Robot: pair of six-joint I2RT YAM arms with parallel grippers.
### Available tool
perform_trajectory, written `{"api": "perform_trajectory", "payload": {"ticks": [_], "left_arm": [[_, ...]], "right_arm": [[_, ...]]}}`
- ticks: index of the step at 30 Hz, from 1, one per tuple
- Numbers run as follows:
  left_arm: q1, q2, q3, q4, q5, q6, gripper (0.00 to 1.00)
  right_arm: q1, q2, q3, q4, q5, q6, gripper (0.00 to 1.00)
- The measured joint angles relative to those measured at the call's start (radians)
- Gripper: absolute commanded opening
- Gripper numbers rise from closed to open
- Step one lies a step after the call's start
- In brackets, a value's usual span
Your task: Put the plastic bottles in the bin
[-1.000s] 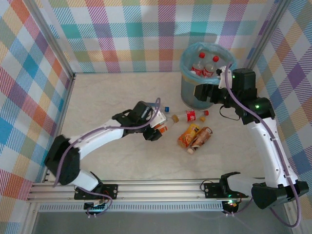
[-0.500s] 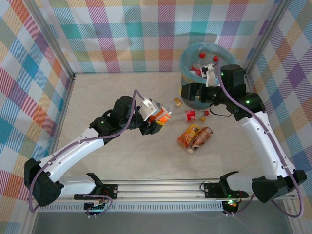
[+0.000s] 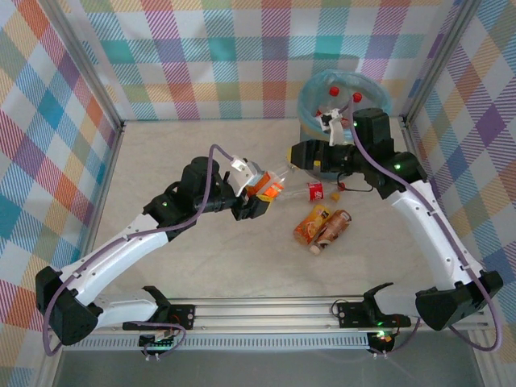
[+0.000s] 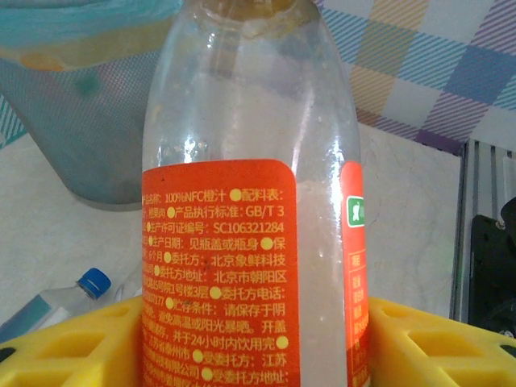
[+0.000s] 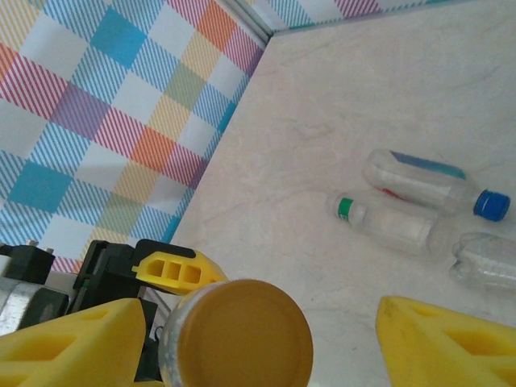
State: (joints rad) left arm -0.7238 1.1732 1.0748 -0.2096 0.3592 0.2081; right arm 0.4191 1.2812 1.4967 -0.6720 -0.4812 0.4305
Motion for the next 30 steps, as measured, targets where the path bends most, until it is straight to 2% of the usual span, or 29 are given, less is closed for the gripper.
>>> {"api": "perform_trajectory", "payload": {"ticks": [8, 14, 16, 18, 23, 26, 30], "left_arm": [[0.000, 0.000, 0.002, 0.012, -0.001, -0.015, 0.60], [0.000, 0.000, 0.002, 0.018, -0.003, -0.022, 0.60], [0.000, 0.000, 0.002, 0.020, -0.004, -0.024, 0.64], [0.000, 0.000, 0.002, 0.024, -0.005, -0.032, 0.73], [0.000, -0.004, 0.002, 0.049, -0.018, -0.041, 0.93], [0.000, -0.018, 0.003, 0.055, -0.028, -0.044, 0.96], [0.000, -0.050, 0.006, 0.055, -0.036, -0.044, 0.97]], "right_arm": [[0.005, 0.009, -0.026, 0.048, -0.067, 0.026, 0.46], [0.006, 0.010, -0.027, 0.065, -0.081, 0.034, 0.34], [0.006, 0.010, -0.027, 0.068, -0.081, 0.033, 0.28], [0.006, 0.010, -0.027, 0.069, -0.081, 0.032, 0.24], [0.007, 0.010, -0.016, 0.048, -0.048, 0.022, 0.19], [0.007, 0.023, 0.058, -0.019, 0.028, -0.014, 0.17], [0.007, 0.072, 0.283, -0.117, 0.192, -0.113, 0.16]]}}
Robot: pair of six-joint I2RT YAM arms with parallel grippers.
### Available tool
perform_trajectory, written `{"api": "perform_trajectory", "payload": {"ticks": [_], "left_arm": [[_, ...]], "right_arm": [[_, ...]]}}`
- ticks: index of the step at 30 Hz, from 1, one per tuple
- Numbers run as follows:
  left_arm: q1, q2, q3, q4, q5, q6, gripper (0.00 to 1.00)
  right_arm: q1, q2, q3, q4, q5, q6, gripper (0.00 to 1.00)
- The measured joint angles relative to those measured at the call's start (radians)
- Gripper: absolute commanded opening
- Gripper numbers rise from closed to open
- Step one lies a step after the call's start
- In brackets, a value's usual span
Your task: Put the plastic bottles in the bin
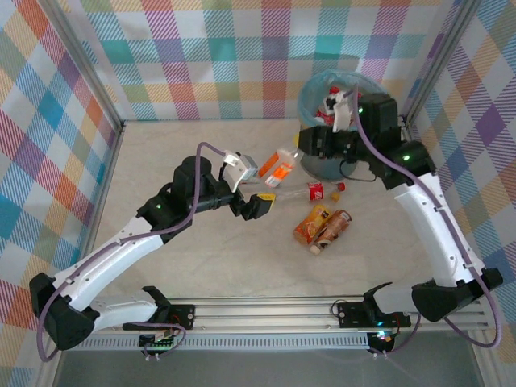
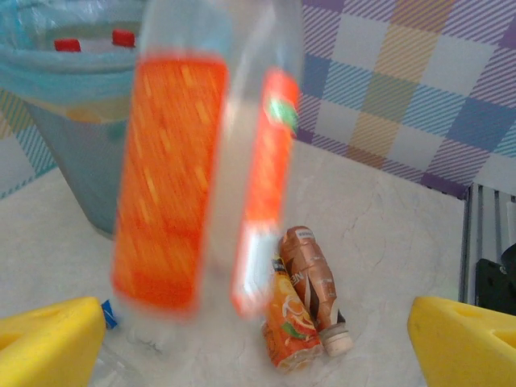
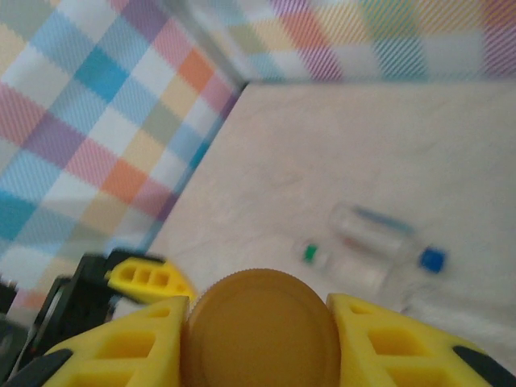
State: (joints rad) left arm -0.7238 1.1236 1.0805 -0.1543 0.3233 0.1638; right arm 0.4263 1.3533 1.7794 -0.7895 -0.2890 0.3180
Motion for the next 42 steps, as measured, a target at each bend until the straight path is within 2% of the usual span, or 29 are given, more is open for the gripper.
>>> {"api": "perform_trajectory", "payload": {"ticks": [4, 8, 13, 18, 26, 38, 42], "left_arm": [[0.000, -0.033, 0.005, -0.001, -0.008, 0.000, 0.97], [0.000, -0.055, 0.005, -0.003, -0.018, 0.000, 0.97], [0.000, -0.059, 0.005, -0.003, -0.028, 0.000, 0.97], [0.000, -0.059, 0.001, -0.003, -0.030, 0.000, 0.97], [0.000, -0.074, -0.043, -0.003, -0.037, 0.000, 0.97], [0.000, -0.098, -0.070, -0.003, -0.049, 0.001, 0.97], [0.000, -0.098, -0.080, -0.003, -0.049, 0.001, 0.97]], "right_arm": [[-0.007, 0.061, 0.248, -0.069, 0.232, -0.133, 0.15], [-0.024, 0.140, 0.416, -0.103, 0.463, -0.260, 0.14], [-0.038, 0.295, 0.530, -0.126, 0.707, -0.374, 0.14], [-0.041, 0.459, 0.550, -0.180, 0.845, -0.412, 0.15], [-0.070, 0.570, 0.480, -0.224, 0.890, -0.381, 0.16], [-0.172, 0.702, 0.431, -0.207, 0.839, -0.295, 0.28], [-0.193, 0.750, 0.411, -0.188, 0.807, -0.282, 0.37]]}}
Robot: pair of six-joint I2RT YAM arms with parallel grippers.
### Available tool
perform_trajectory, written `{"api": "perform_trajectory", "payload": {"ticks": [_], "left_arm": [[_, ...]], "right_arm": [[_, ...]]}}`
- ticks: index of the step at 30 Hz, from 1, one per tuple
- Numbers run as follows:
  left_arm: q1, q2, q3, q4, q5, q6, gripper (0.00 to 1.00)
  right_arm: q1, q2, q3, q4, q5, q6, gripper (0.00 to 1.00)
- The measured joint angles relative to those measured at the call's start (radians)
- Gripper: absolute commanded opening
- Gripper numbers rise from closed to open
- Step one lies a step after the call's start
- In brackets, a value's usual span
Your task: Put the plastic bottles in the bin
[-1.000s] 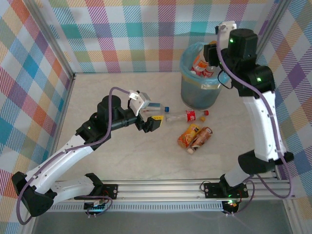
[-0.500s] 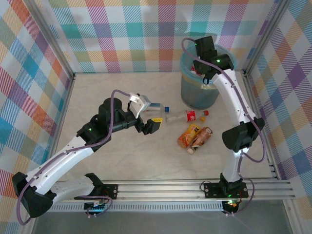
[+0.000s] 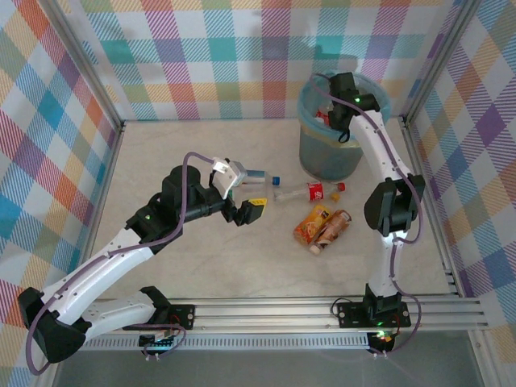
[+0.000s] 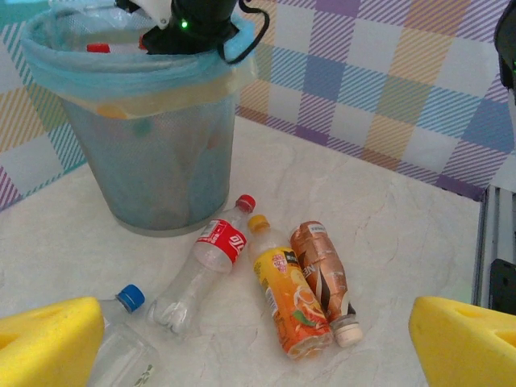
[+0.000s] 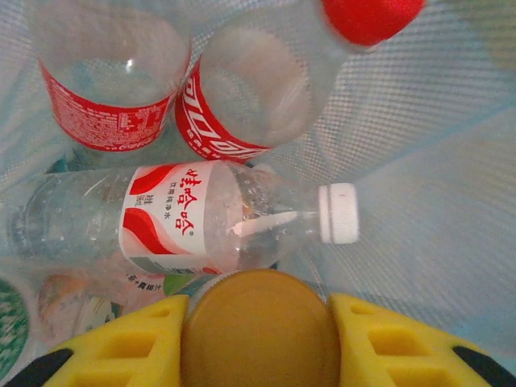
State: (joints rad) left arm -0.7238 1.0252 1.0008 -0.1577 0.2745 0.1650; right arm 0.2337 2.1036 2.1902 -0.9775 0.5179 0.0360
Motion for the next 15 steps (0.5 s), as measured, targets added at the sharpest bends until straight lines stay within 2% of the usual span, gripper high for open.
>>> {"api": "perform_trajectory", "payload": {"ticks": [7, 10, 15], "left_arm": [[0.000, 0.000, -0.002, 0.000, -0.006, 0.004, 0.98], [0.000, 0.000, -0.002, 0.000, -0.007, 0.004, 0.98], [0.000, 0.001, -0.002, 0.000, -0.007, 0.004, 0.98]], "right_arm": [[-0.025, 0.011, -0.013, 0.018, -0.051, 0.033, 0.55], [-0.027, 0.011, -0.016, 0.019, -0.068, 0.048, 0.67], [-0.028, -0.009, -0.022, 0.018, -0.101, 0.063, 0.70]]}}
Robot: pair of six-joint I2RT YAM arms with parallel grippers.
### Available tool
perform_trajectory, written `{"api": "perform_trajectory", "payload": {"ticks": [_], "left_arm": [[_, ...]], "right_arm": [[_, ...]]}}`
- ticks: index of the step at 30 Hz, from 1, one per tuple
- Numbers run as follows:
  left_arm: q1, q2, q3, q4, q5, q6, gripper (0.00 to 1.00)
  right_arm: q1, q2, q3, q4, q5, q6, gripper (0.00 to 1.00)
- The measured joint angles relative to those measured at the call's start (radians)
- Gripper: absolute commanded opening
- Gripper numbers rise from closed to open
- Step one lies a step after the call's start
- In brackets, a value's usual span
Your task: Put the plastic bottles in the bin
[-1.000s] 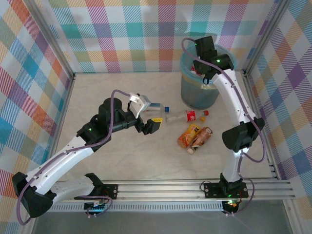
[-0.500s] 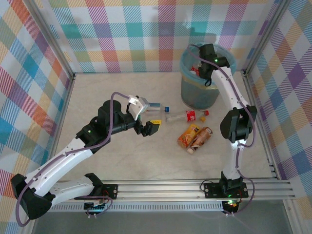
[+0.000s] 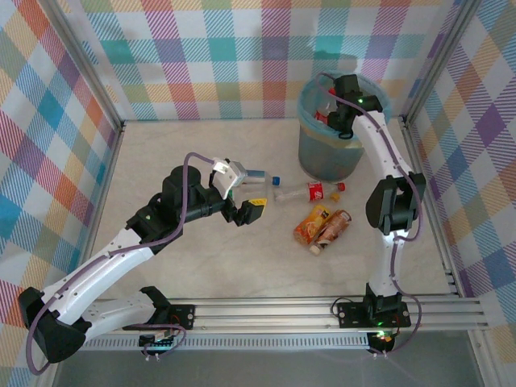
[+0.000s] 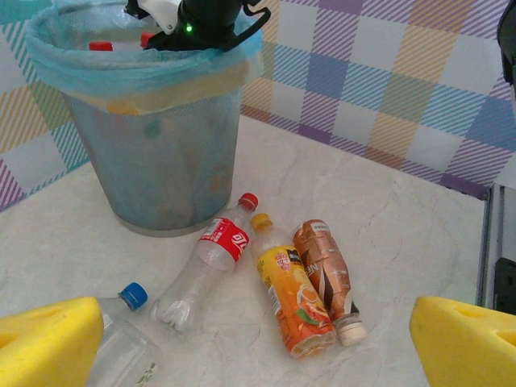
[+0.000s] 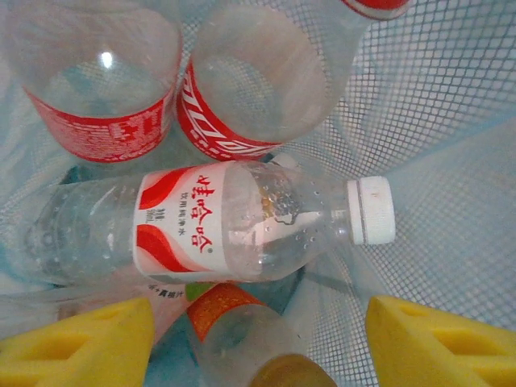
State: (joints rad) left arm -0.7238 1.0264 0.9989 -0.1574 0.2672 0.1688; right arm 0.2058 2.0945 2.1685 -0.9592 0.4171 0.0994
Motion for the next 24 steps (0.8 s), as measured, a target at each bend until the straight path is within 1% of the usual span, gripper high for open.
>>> {"api": "perform_trajectory", "payload": {"ticks": [11, 15, 24], "left_arm": [[0.000, 0.019, 0.000, -0.001, -0.008, 0.000, 0.97], [0.000, 0.019, 0.000, -0.002, -0.008, -0.001, 0.97], [0.000, 0.067, 0.016, -0.075, -0.018, -0.012, 0.96]], "right_arm": [[0.000, -0.170, 0.011, -0.002, -0.113, 0.054, 0.72], [0.000, -0.207, 0.021, -0.002, -0.154, 0.075, 0.72], [0.013, -0.303, 0.021, -0.002, -0.243, 0.121, 0.71]]}}
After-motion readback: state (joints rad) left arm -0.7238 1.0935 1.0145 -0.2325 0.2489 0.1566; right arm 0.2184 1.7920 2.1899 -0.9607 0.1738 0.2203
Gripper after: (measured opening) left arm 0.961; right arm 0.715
